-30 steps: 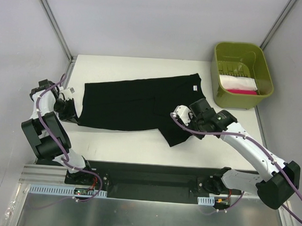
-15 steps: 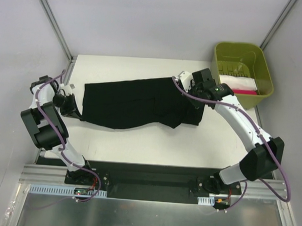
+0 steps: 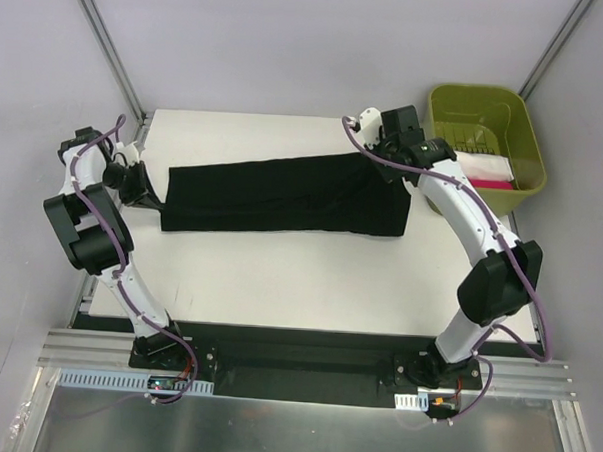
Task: Roll the t-shirts
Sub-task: Fold the T-shirt at the center of the board.
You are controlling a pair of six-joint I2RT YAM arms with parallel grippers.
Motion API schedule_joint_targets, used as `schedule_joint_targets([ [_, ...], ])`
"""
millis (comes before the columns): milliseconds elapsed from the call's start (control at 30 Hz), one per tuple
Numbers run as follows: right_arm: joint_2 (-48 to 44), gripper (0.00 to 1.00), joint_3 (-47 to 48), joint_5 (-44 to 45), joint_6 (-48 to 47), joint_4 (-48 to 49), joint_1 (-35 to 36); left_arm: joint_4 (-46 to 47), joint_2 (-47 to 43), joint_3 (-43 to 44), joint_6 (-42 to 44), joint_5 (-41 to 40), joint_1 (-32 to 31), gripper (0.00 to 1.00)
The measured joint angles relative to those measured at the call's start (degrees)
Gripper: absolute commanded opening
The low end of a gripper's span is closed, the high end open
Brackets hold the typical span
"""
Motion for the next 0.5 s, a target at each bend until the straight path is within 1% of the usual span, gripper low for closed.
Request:
schedule_joint_targets([
  [333, 9.3, 0.01, 8.5, 1.6, -1.9, 2.5, -0.7, -0.3, 6.6, 7.2, -0.2, 2.5, -0.6, 0.00],
  [500, 14.7, 0.01, 13.4, 1.9, -3.7, 3.0, -0.7, -0.3, 8.5, 7.9, -0.5, 2.8, -0.9, 0.00],
])
